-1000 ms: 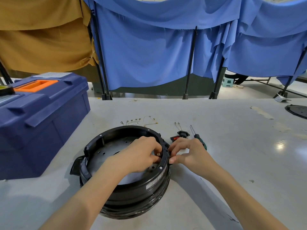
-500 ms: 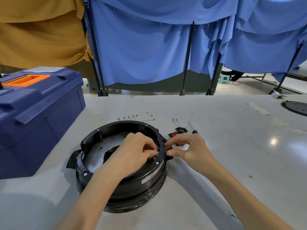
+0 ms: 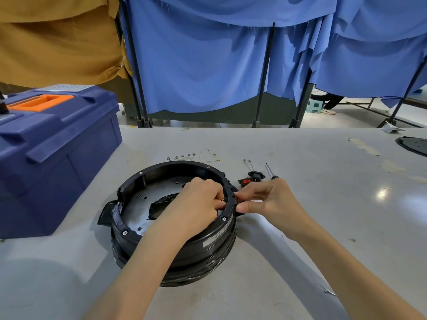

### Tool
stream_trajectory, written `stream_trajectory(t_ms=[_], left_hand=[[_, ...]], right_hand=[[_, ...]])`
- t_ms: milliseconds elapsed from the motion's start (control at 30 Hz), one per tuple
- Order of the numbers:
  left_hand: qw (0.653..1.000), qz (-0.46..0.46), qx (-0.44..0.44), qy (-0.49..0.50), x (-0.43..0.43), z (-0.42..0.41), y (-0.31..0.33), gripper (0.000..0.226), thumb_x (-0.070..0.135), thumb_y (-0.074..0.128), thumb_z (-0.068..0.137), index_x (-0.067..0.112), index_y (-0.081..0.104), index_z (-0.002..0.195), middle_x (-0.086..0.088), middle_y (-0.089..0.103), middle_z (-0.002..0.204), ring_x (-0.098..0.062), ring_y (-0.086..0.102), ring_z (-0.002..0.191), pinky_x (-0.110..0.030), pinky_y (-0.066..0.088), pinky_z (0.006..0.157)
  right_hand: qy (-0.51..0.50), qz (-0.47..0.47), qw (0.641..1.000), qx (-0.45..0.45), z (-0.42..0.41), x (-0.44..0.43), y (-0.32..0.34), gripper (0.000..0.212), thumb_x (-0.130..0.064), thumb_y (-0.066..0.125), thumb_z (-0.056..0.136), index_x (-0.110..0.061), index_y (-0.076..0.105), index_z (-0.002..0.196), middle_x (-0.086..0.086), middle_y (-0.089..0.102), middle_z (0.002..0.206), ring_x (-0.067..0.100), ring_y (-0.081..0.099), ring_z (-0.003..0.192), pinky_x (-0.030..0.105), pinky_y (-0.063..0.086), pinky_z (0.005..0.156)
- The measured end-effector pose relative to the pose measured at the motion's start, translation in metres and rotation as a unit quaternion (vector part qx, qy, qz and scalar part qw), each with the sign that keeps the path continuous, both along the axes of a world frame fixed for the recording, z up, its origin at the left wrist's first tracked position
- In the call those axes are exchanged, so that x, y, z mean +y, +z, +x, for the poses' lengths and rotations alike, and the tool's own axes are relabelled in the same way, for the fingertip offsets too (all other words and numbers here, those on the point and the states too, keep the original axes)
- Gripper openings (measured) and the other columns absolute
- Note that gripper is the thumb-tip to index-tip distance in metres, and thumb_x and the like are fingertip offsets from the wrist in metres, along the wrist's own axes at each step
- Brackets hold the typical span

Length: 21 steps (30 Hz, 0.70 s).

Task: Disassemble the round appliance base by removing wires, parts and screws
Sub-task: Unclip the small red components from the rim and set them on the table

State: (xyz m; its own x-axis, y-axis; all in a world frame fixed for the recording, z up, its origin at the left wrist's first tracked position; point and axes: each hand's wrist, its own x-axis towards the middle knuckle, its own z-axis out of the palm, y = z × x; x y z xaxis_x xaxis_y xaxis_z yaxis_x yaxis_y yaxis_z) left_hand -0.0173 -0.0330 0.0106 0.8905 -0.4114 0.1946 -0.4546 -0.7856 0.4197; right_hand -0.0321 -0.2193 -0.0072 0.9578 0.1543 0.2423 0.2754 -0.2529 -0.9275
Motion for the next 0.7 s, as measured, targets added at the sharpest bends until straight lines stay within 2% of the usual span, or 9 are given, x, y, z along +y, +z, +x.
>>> stream_trajectory(t_ms=[100, 233, 400, 500, 633, 700], left_hand=[[1.000, -0.001, -0.010, -0.014, -0.0001, -0.0023, 0.0032, 0.015, 0.012, 0.062, 0.089, 0.018, 0.063, 0.076, 0.009, 0.052, 0.063, -0.016, 0.052, 0.071, -0.022, 0.033, 0.058], [1.000, -0.001, -0.017, -0.016, -0.0025, -0.0028, 0.0055, 0.012, 0.010, 0.061, 0.088, 0.013, 0.070, 0.081, 0.000, 0.063, 0.072, -0.019, 0.059, 0.074, -0.026, 0.041, 0.064], [1.000, 0.002, -0.007, -0.002, -0.0043, -0.0020, 0.0037, 0.010, 0.011, 0.061, 0.089, 0.011, 0.068, 0.082, -0.002, 0.064, 0.074, -0.019, 0.059, 0.075, -0.030, 0.045, 0.064], [1.000, -0.005, 0.001, -0.004, -0.0037, -0.0020, 0.0043, 0.014, 0.010, 0.063, 0.088, 0.016, 0.066, 0.076, 0.004, 0.058, 0.067, -0.018, 0.056, 0.072, -0.028, 0.041, 0.063], [1.000, -0.022, 0.018, -0.002, -0.0024, -0.0001, 0.0035, 0.026, 0.008, 0.063, 0.086, 0.026, 0.057, 0.068, 0.004, 0.058, 0.067, -0.016, 0.055, 0.072, -0.028, 0.040, 0.063], [1.000, 0.001, 0.017, 0.008, -0.0059, 0.0019, 0.0021, 0.026, 0.007, 0.061, 0.087, 0.026, 0.053, 0.071, 0.004, 0.057, 0.070, -0.016, 0.054, 0.074, -0.026, 0.036, 0.062]], right_hand=[[-0.023, 0.008, 1.000, 0.000, 0.0006, 0.0047, -0.0026, 0.015, 0.011, 0.080, 0.066, 0.003, 0.075, 0.078, 0.012, 0.074, 0.079, 0.019, 0.071, 0.077, 0.032, 0.056, 0.082], [-0.031, 0.013, 0.999, 0.013, 0.0012, 0.0063, -0.0030, 0.015, 0.013, 0.079, 0.065, 0.002, 0.073, 0.075, 0.009, 0.072, 0.075, 0.016, 0.070, 0.072, 0.031, 0.056, 0.079], [-0.037, 0.024, 0.999, 0.024, 0.0009, 0.0067, -0.0037, 0.014, 0.014, 0.078, 0.066, 0.003, 0.071, 0.071, 0.005, 0.072, 0.071, 0.016, 0.071, 0.071, 0.030, 0.058, 0.079], [-0.041, 0.025, 0.999, 0.025, 0.0010, 0.0084, -0.0046, 0.017, 0.015, 0.077, 0.066, 0.000, 0.071, 0.069, 0.000, 0.072, 0.067, 0.014, 0.071, 0.068, 0.023, 0.056, 0.073], [-0.046, 0.016, 0.998, 0.026, 0.0014, 0.0082, -0.0054, 0.012, 0.014, 0.077, 0.066, 0.006, 0.070, 0.073, 0.000, 0.072, 0.068, 0.014, 0.071, 0.068, 0.026, 0.058, 0.076], [-0.049, 0.014, 0.998, 0.028, 0.0011, 0.0081, -0.0045, 0.013, 0.014, 0.077, 0.066, 0.003, 0.071, 0.069, -0.002, 0.072, 0.066, 0.012, 0.071, 0.067, 0.023, 0.057, 0.074]])
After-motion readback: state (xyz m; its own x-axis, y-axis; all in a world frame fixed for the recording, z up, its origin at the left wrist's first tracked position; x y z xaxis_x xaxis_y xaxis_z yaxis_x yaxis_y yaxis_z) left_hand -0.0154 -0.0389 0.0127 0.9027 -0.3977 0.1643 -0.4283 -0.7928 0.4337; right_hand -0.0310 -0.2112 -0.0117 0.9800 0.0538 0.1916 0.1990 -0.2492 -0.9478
